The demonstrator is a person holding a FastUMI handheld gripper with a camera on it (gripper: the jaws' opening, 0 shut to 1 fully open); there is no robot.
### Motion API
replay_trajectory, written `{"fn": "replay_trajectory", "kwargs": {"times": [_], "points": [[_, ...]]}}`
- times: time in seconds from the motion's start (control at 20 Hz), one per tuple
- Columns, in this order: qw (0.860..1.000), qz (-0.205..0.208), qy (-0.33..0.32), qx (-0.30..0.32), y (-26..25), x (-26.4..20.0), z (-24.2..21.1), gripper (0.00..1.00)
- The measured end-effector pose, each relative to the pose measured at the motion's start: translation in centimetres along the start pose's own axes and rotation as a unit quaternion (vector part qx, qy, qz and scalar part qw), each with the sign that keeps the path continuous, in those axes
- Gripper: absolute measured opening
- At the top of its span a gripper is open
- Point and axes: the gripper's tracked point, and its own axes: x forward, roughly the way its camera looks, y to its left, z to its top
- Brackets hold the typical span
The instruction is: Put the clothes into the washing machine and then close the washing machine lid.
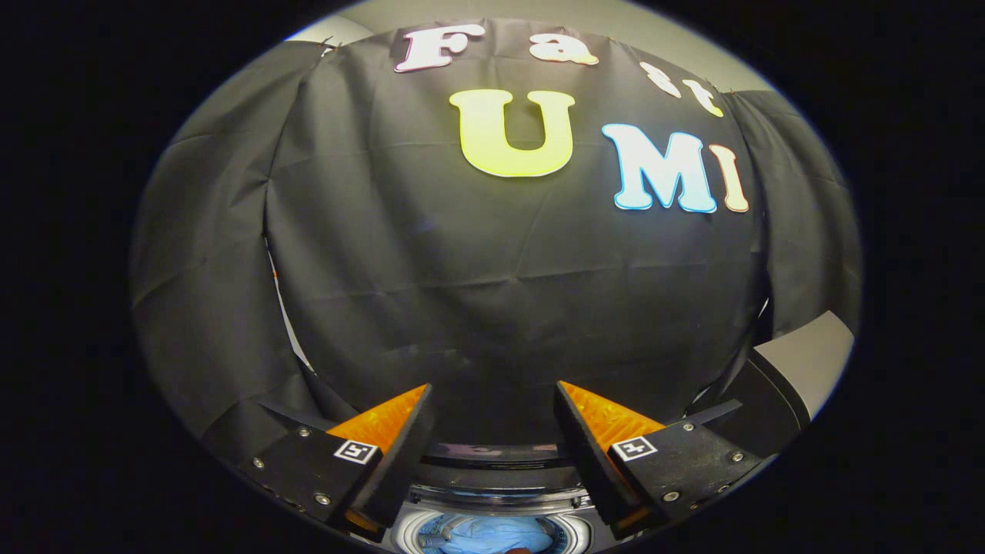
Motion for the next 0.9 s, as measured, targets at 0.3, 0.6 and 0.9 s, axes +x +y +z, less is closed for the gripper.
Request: {"fn": "replay_trajectory", "kwargs": {"times": [0.3,0.6,0.9], "points": [[1.000,0.014,-0.021,-0.004,0.3,-2.8,-0.9,0.94],[0.999,0.013,-0.040,-0.008,0.5,-6.1,-2.4,0.94],[0.998,0.014,-0.063,-0.013,0.6,-8.2,-3.8,0.93]]}}
